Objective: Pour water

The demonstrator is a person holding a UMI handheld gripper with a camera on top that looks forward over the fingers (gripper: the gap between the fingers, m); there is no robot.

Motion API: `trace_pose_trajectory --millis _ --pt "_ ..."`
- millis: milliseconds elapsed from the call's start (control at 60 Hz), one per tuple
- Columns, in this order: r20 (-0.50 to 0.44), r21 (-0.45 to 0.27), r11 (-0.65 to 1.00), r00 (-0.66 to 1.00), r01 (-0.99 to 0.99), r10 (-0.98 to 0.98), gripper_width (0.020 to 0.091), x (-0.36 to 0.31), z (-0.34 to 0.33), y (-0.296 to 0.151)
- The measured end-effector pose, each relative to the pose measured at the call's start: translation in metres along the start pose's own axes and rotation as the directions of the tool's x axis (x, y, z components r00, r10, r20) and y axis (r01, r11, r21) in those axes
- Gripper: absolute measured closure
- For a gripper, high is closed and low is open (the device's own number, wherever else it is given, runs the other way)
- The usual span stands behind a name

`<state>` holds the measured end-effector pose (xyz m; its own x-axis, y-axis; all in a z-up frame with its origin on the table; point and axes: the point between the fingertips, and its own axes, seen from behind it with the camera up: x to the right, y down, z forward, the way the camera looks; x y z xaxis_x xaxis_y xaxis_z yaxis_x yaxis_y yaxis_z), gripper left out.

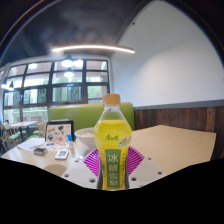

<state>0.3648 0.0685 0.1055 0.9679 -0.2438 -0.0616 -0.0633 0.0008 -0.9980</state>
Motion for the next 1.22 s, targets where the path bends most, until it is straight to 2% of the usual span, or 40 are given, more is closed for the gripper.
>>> trace_pose_trajectory --millis 50,67,267,283,300,400,433,483,517,533,600,833,1083,1217 --pt "-0.003 -0.024 0.999 0.999 0.032 -0.033 0.0798 0.001 0.003 0.009" --pt "-0.001 -0.006 0.999 0.999 0.039 -0.039 0.0810 0.004 0.003 0.003" --pt "-0.014 0.002 0.999 0.999 0.037 -0.037 0.0807 0.000 -0.004 0.008" --pt "-0.015 0.002 0.999 0.999 0.040 -0.040 0.0765 0.000 -0.004 0.008" --pt "-0.016 0.003 0.999 0.999 0.039 -0.039 0.0762 0.000 -0.004 0.008" --pt "-0.021 0.006 0.999 0.999 0.034 -0.034 0.0618 -0.001 -0.005 0.006" --pt "-0.033 -0.020 0.999 0.999 0.032 -0.033 0.0588 0.006 -0.003 0.012" --pt "-0.051 -0.065 0.997 0.998 0.041 -0.044 0.0399 0.008 -0.009 0.019" --pt "-0.057 -0.069 0.997 0.997 0.041 -0.045 0.0280 0.007 -0.014 0.017" --pt "-0.056 -0.065 0.997 0.997 0.040 -0.044 0.0253 0.006 -0.017 0.016" --pt "-0.050 -0.047 0.998 0.998 0.033 -0.035 0.0269 0.007 -0.033 0.007" --pt "-0.011 -0.090 0.995 0.999 0.044 -0.045 0.0272 -0.020 -0.136 -0.019" --pt "0.101 -0.136 0.990 0.994 0.049 -0.035 0.0285 -0.070 -0.247 -0.036" --pt "0.142 -0.133 0.989 0.989 0.061 -0.042 0.0285 -0.087 -0.290 -0.037"
